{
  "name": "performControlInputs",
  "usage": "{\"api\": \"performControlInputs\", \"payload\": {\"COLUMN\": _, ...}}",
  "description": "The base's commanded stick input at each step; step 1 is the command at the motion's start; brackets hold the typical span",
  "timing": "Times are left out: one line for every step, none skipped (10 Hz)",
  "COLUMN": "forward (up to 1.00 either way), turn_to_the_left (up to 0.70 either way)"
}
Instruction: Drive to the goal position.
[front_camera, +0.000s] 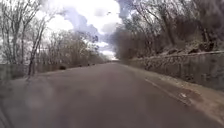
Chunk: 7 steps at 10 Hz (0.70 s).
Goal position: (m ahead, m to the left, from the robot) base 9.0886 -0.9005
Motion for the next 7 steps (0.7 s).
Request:
{"api": "performControlInputs", "payload": {"forward": 0.47, "turn_to_the_left": 0.00}}
{"api": "performControlInputs", "payload": {"forward": 0.67, "turn_to_the_left": 0.00}}
{"api": "performControlInputs", "payload": {"forward": 0.67, "turn_to_the_left": 0.00}}
{"api": "performControlInputs", "payload": {"forward": 0.67, "turn_to_the_left": 0.00}}
{"api": "performControlInputs", "payload": {"forward": 0.68, "turn_to_the_left": 0.00}}
{"api": "performControlInputs", "payload": {"forward": 0.68, "turn_to_the_left": 0.00}}
{"api": "performControlInputs", "payload": {"forward": 0.68, "turn_to_the_left": 0.00}}
